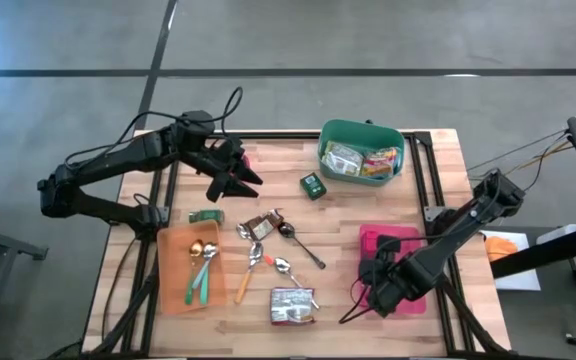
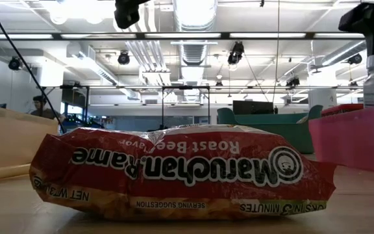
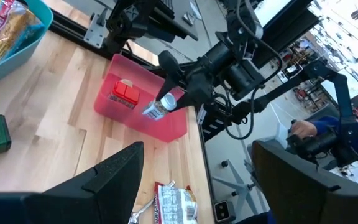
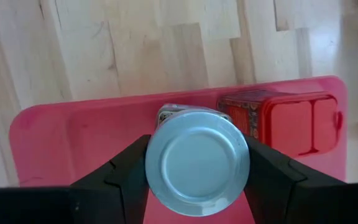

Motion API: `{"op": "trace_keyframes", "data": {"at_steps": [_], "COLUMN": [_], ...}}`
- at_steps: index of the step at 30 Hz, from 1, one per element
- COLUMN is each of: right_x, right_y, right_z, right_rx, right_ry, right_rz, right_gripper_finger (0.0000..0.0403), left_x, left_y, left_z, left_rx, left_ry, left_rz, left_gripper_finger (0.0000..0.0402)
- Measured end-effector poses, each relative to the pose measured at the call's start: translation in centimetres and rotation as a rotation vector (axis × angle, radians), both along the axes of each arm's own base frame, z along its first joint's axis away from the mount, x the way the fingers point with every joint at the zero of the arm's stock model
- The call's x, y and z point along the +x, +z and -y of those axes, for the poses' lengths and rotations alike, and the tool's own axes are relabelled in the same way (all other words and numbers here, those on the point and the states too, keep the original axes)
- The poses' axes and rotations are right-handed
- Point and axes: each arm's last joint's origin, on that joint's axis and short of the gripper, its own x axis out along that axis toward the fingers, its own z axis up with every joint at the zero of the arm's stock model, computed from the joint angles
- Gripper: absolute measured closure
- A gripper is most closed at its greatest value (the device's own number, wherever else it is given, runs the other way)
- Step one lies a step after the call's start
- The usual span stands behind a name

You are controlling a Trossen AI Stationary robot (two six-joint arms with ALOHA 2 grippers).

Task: Pick & Place Food Item
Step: Put the white seasoning bottle into the pink bin

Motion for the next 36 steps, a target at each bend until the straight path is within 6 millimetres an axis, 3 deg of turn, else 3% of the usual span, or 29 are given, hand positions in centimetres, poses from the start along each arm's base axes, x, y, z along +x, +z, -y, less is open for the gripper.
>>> {"op": "trace_keyframes", "data": {"at_steps": [11,19,28,36], "right_x": [0.0,0.1,0.1,0.3], "right_y": [-1.9,-1.8,-1.9,-1.0], "right_z": [0.2,0.1,0.1,0.0], "right_rx": [0.003,0.004,0.009,0.014], "right_ry": [-0.05,-0.042,-0.059,-0.071], "right_rz": [0.066,0.073,0.075,0.076], "right_gripper_finger": [0.0206,0.0205,0.0077,0.0052], "left_x": [0.0,0.0,0.0,0.0], "left_y": [0.0,0.0,0.0,0.0], "left_z": [0.0,0.0,0.0,0.0], "left_rx": [0.0,-0.001,-0.001,-0.005], "left_ry": [0.0,-0.003,-0.003,-0.013], "left_rz": [0.0,0.001,0.001,0.002], "left_gripper_finger": [0.0103,0.0103,0.0103,0.0103]}}
